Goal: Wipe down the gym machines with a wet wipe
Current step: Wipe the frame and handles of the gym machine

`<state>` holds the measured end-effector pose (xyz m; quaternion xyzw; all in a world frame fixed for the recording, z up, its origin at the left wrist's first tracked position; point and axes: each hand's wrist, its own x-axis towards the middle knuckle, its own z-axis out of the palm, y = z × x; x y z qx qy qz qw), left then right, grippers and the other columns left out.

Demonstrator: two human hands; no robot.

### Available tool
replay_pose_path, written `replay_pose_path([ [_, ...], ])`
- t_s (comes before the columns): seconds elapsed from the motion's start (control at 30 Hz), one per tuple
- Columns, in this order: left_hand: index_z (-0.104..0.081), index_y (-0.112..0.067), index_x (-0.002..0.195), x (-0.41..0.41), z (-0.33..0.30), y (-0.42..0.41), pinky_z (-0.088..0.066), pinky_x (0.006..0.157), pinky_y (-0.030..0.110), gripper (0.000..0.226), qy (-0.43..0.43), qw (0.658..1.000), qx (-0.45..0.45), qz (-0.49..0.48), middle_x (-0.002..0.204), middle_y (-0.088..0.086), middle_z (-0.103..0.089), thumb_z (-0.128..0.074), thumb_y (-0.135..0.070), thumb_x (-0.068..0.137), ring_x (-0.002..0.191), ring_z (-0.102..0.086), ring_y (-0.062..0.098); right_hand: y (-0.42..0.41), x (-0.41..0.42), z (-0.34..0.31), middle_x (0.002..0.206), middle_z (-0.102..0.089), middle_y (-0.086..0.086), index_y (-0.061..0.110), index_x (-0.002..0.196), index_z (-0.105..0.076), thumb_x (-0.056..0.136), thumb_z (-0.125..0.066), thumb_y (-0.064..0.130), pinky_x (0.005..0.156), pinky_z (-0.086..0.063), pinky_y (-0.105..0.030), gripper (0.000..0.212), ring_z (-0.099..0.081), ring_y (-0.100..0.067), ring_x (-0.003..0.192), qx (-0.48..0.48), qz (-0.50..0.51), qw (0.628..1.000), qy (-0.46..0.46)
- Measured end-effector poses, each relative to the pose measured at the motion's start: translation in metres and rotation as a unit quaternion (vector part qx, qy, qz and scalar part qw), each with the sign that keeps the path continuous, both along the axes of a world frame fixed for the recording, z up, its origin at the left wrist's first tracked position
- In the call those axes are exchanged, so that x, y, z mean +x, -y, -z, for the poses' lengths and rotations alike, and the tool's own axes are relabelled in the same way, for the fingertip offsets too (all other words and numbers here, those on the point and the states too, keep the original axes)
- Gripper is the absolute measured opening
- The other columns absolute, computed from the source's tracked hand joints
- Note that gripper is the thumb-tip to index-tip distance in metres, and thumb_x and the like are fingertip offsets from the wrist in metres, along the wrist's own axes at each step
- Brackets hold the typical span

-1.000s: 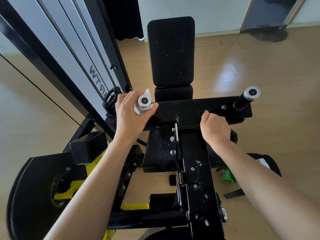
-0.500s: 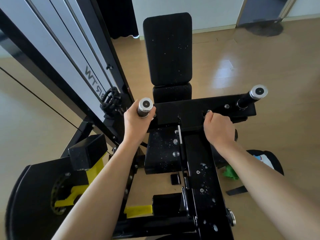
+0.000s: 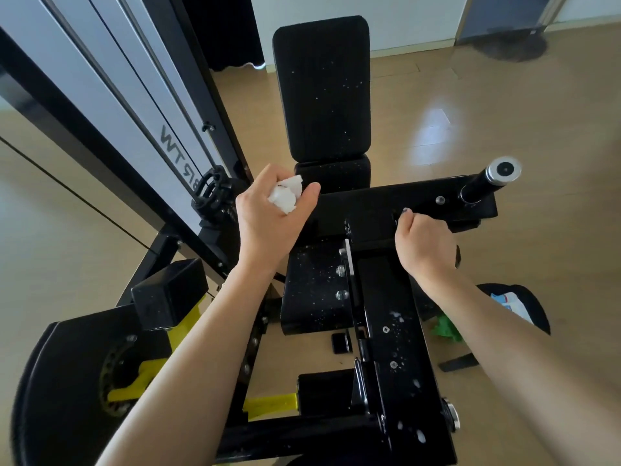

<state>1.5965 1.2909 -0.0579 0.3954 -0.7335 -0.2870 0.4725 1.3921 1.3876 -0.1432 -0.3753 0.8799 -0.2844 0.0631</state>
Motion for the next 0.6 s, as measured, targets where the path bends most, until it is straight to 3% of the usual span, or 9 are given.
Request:
replay_pose_path([
  [0.07,-0.053,-0.025,0.072,0.001,0.012,0.005,-0.051,0.059,0.029,0.031,-0.021,0.998,0.059,-0.010,0.063,-0.013,-0.055,-0.082,-0.026,0.084,0.062,-0.052,0.005,-0.001,0.001,0.000,0.054,-0.056,-0.004,0.014,0.060,-0.054,0.111,-0.028,0.031,0.048,-0.030,-0.026,0.060,-0.054,-0.017,0.050,-0.003,-0.001,1.000,-0.002],
  [0.2,-0.058,-0.014,0.075,0.009,0.038,0.015,-0.055,0.072,0.052,0.028,-0.001,0.988,0.153,-0.028,0.074,0.002,-0.064,-0.082,-0.027,0.083,0.072,-0.062,0.027,-0.002,0.001,0.002,0.055,-0.057,-0.003,0.015,0.060,-0.055,0.111,-0.029,0.032,0.050,-0.034,-0.027,0.060,-0.056,-0.017,0.051,-0.016,-0.005,1.000,-0.006],
  [0.27,-0.058,-0.014,0.075,0.008,0.032,0.012,-0.055,0.072,0.049,0.027,-0.002,0.990,0.144,-0.015,0.073,0.002,-0.064,-0.082,-0.024,0.083,0.073,-0.062,0.026,0.000,0.000,0.001,0.056,-0.057,-0.003,0.015,0.061,-0.055,0.110,-0.029,0.033,0.051,-0.036,-0.028,0.059,-0.056,-0.018,0.052,-0.011,-0.003,1.000,-0.007],
  [0.37,-0.055,-0.013,0.071,0.000,0.002,0.001,-0.046,0.056,0.024,0.030,-0.017,0.999,0.051,0.007,0.061,-0.007,-0.054,-0.081,-0.021,0.084,0.058,-0.051,0.010,-0.001,0.000,-0.002,0.059,-0.057,-0.003,0.016,0.061,-0.054,0.110,-0.028,0.034,0.056,-0.039,-0.032,0.058,-0.055,-0.019,0.055,0.006,0.005,1.000,0.002],
  [0.43,-0.053,-0.014,0.069,-0.006,-0.008,-0.003,-0.039,0.057,0.014,0.033,-0.012,1.000,0.010,0.003,0.058,-0.013,-0.049,-0.080,-0.023,0.085,0.056,-0.048,0.006,0.000,-0.001,-0.002,0.061,-0.057,-0.004,0.017,0.062,-0.053,0.110,-0.027,0.035,0.060,-0.042,-0.034,0.057,-0.055,-0.020,0.057,0.011,0.006,1.000,0.007],
  [0.53,-0.054,-0.015,0.070,-0.005,0.004,0.002,-0.043,0.057,0.016,0.033,-0.011,0.999,0.033,-0.017,0.060,-0.012,-0.052,-0.082,-0.028,0.083,0.057,-0.050,0.010,-0.001,0.001,-0.002,0.060,-0.057,-0.003,0.017,0.062,-0.054,0.110,-0.028,0.034,0.060,-0.044,-0.034,0.057,-0.056,-0.020,0.057,0.005,0.008,1.000,0.008],
  [0.6,-0.057,-0.019,0.072,0.003,0.025,0.010,-0.054,0.061,0.031,0.031,-0.012,0.996,0.090,-0.013,0.066,-0.008,-0.060,-0.083,-0.031,0.082,0.064,-0.058,0.017,-0.002,0.001,-0.002,0.058,-0.058,-0.003,0.015,0.062,-0.056,0.110,-0.028,0.033,0.056,-0.042,-0.032,0.059,-0.057,-0.019,0.054,-0.005,-0.002,1.000,0.004],
])
